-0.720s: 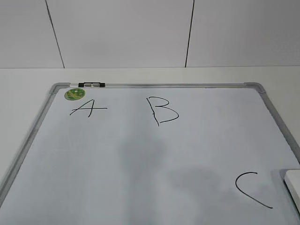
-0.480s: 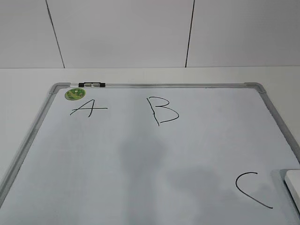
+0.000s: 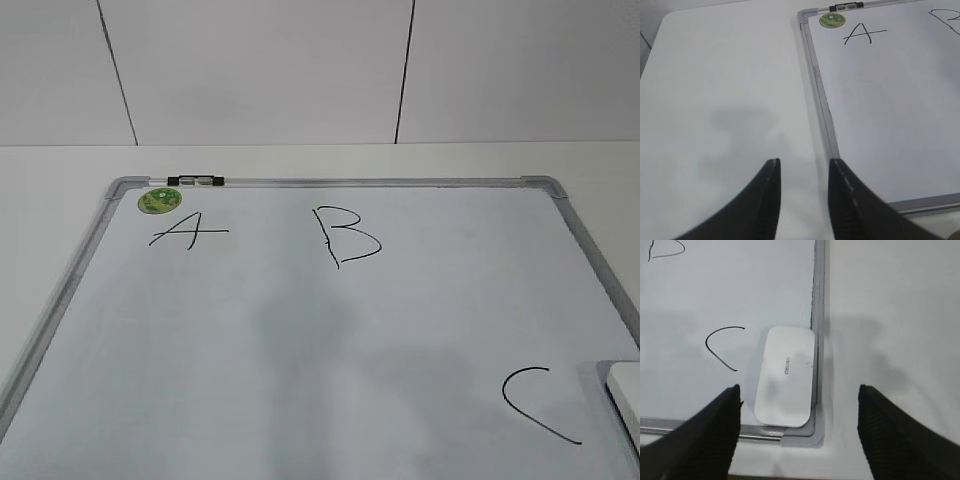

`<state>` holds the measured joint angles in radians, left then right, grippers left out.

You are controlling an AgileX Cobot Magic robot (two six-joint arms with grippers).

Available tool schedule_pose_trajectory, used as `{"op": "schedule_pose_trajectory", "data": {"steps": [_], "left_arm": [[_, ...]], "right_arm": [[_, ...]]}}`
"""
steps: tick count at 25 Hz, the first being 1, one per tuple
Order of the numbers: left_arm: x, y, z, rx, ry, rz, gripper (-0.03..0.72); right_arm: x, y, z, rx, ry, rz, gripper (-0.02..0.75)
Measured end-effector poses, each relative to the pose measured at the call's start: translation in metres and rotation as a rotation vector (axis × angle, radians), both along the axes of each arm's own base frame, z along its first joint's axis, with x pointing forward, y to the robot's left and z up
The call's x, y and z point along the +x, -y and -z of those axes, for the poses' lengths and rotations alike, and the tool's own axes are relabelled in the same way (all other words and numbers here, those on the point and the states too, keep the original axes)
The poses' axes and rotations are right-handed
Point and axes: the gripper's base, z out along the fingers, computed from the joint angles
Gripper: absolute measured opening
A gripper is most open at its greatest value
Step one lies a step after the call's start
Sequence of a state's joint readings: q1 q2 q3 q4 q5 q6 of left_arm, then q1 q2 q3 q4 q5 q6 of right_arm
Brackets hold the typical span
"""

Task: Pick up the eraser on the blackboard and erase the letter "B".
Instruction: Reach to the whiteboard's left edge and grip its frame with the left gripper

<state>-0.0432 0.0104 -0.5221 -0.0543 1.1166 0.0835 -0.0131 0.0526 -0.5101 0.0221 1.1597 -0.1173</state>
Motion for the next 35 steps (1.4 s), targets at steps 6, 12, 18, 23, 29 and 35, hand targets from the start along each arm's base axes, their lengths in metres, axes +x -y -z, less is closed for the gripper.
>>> {"op": "schedule_pose_trajectory", "data": {"steps": [6, 12, 18, 23, 29, 35], "left_arm": [[0.000, 0.000, 0.000, 0.000, 0.000, 0.000, 0.244], [0.000, 0.000, 0.000, 0.000, 0.000, 0.000, 0.244], [0.006, 0.000, 0.000, 0.002, -0.040, 0.000, 0.244], [0.033, 0.001, -0.016, 0.009, -0.189, 0.001, 0.244], [0.078, 0.003, -0.039, -0.011, -0.361, -0.021, 0.244], [0.120, 0.007, -0.042, -0.026, -0.507, -0.017, 0.244]], "right_arm": [[0.021, -0.006, -0.005, 0.087, -0.154, -0.016, 0.583], [0.041, -0.011, -0.019, 0.155, -0.261, -0.031, 0.583], [0.057, -0.013, -0.020, 0.225, -0.379, 0.011, 0.582], [0.071, -0.016, -0.015, 0.268, -0.492, 0.011, 0.582], [0.090, -0.017, -0.006, 0.284, -0.610, 0.022, 0.582], [0.115, -0.016, 0.008, 0.281, -0.716, 0.047, 0.582]]}}
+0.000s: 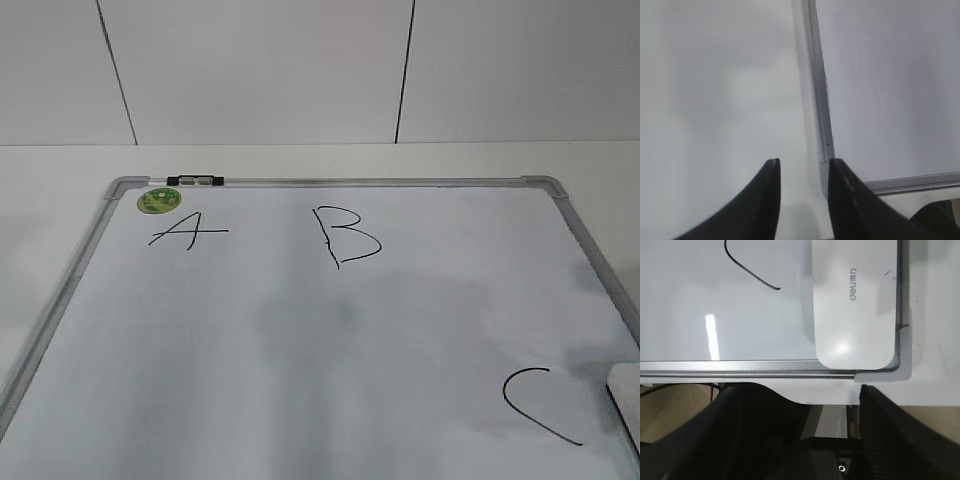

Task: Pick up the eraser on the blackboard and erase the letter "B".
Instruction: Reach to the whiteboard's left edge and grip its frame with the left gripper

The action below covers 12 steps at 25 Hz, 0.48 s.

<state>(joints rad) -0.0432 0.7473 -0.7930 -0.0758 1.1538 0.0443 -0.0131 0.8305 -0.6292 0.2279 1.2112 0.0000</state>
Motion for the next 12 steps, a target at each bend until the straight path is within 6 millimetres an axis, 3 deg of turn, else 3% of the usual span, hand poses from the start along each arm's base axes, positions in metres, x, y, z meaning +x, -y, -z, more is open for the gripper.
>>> {"op": "schedule_pose_trajectory", "data": {"steps": [5, 12], "left_arm": [[0.027, 0.002, 0.011, -0.003, -0.097, -0.001, 0.244], [0.063, 0.004, 0.034, -0.015, -0.200, -0.009, 0.244]], "right_arm": [[0.028, 0.001, 0.010, -0.007, -0.078, 0.009, 0.582], [0.070, 0.010, 0.005, -0.109, -0.126, -0.015, 0.583]]}}
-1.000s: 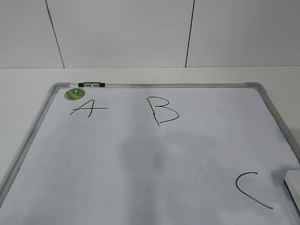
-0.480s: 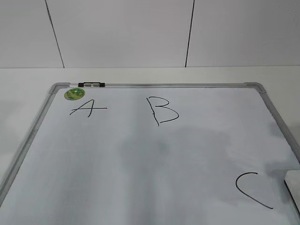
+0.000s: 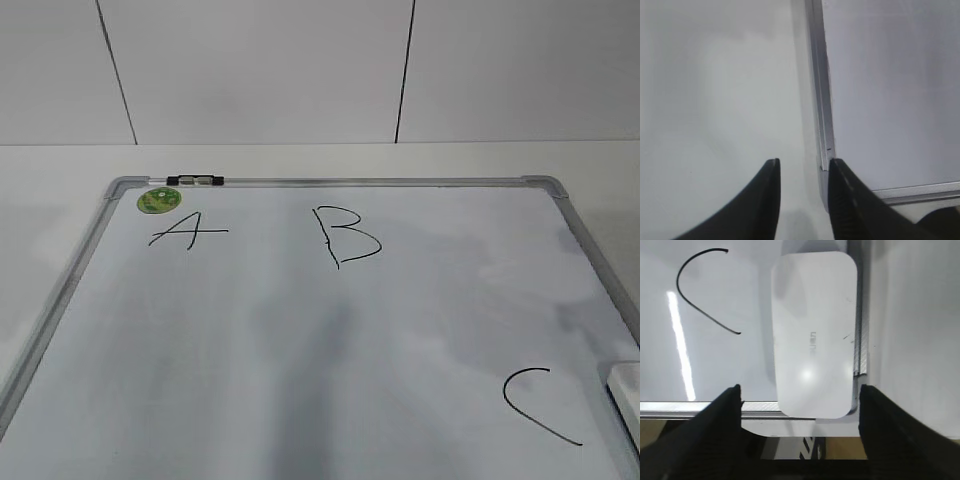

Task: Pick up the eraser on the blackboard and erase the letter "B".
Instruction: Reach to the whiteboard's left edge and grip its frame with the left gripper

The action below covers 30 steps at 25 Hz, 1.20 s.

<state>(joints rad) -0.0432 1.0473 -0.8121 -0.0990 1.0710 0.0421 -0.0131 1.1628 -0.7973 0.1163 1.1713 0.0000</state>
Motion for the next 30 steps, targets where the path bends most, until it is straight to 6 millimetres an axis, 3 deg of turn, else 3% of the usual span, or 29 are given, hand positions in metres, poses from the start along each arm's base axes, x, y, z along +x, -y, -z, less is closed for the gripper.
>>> {"op": "schedule_pose_trajectory", "data": {"steps": [6, 17, 24, 30], "left_arm": [[0.030, 0.004, 0.016, -0.032, -0.088, -0.008, 0.244], [0.114, 0.007, 0.038, -0.008, -0.170, 0.015, 0.286], [0.161, 0.009, 0.067, -0.001, -0.214, 0.031, 0.286], [0.187, 0.020, 0.090, 0.013, -0.214, 0.079, 0.286]], "right_arm": [[0.007, 0.005, 0.008, -0.055, -0.075, -0.020, 0.583], [0.007, 0.005, 0.008, -0.055, -0.080, -0.021, 0.583], [0.010, 0.006, 0.008, -0.062, -0.049, -0.020, 0.582], [0.012, 0.006, 0.011, -0.065, -0.056, -0.020, 0.604]]}}
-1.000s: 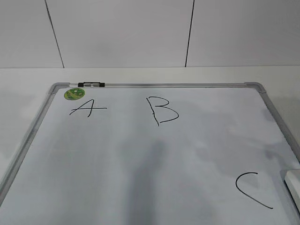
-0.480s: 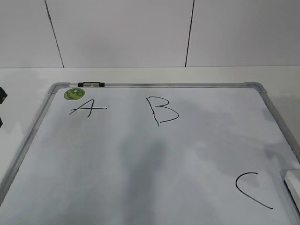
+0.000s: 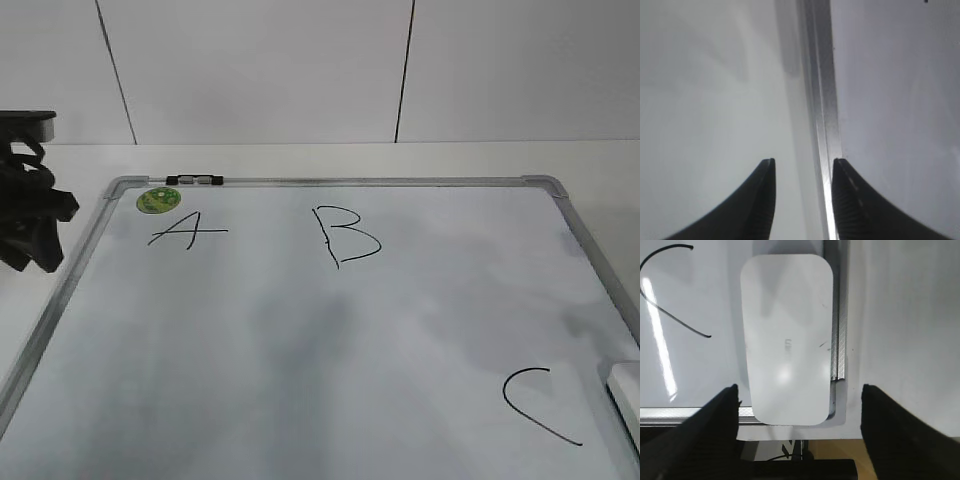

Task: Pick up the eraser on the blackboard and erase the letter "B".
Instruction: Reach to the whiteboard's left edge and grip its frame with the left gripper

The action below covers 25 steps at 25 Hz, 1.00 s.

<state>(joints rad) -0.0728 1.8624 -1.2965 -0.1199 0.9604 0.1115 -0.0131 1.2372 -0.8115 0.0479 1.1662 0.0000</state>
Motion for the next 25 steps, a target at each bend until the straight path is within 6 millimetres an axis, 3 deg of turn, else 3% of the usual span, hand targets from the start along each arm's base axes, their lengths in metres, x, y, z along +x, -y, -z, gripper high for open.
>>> {"op": "schedule_pose_trajectory", "data": {"steps": [5, 25], "left_arm": [[0.010, 0.008, 0.019, 0.014, -0.003, 0.030, 0.286], [0.017, 0.008, 0.040, 0.026, -0.027, 0.034, 0.246]], "right_arm": [[0.002, 0.000, 0.004, -0.002, -0.018, -0.001, 0.615], [0.002, 0.000, 0.004, -0.003, -0.018, -0.001, 0.598]]}}
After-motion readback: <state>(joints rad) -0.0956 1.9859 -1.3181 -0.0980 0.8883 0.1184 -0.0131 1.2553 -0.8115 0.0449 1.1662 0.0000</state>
